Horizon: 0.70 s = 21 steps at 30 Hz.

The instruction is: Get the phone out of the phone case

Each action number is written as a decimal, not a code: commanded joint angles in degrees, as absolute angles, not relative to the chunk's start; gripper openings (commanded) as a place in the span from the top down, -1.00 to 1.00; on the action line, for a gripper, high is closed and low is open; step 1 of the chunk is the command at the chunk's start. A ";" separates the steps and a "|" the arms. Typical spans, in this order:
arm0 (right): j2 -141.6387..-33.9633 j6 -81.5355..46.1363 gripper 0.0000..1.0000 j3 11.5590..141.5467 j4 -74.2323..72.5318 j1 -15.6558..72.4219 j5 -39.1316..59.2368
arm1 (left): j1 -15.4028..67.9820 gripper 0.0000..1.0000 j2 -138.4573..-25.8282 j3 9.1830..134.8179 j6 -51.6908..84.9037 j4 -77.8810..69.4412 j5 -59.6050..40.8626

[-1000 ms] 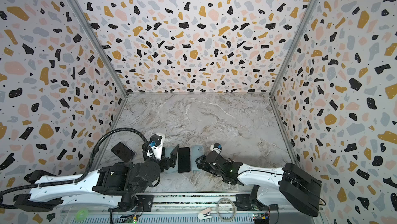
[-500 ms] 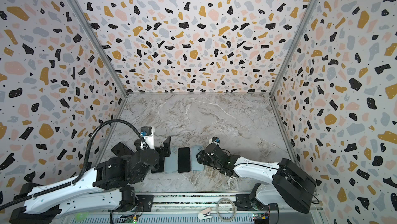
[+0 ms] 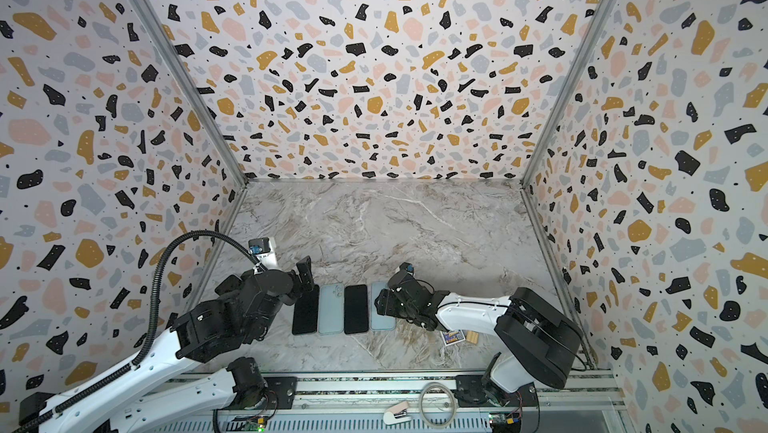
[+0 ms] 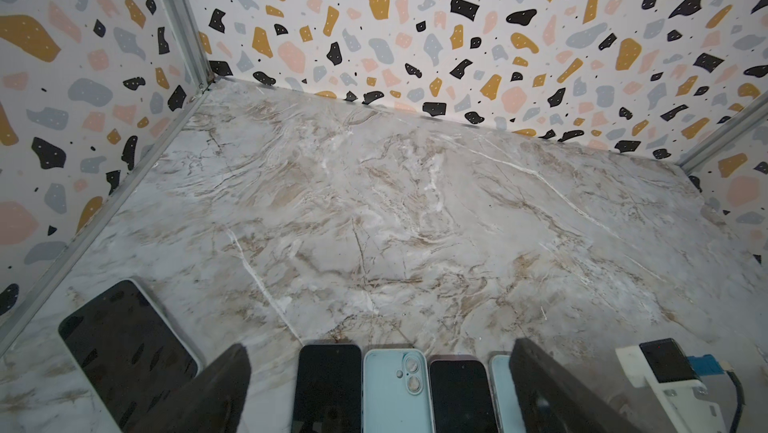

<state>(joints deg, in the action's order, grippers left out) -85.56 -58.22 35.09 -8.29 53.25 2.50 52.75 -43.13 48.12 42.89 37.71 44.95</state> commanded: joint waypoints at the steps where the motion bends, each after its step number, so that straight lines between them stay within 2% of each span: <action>1: -85.90 -56.96 -0.46 37.11 -9.31 53.00 3.66 | 50.80 -1.00 -42.29 47.55 43.06 37.18 42.68; 13: -80.15 -53.75 -0.51 37.68 -5.30 51.43 1.17 | 41.76 -0.99 -42.58 44.89 44.33 34.01 39.02; 16: -75.58 -51.45 -0.70 38.19 -2.21 49.99 0.00 | 37.34 -0.99 -43.43 45.08 45.47 33.68 37.76; 21: -68.30 -47.23 -0.82 40.66 4.22 48.19 -1.13 | 27.47 -0.99 -48.30 46.01 51.93 34.61 37.50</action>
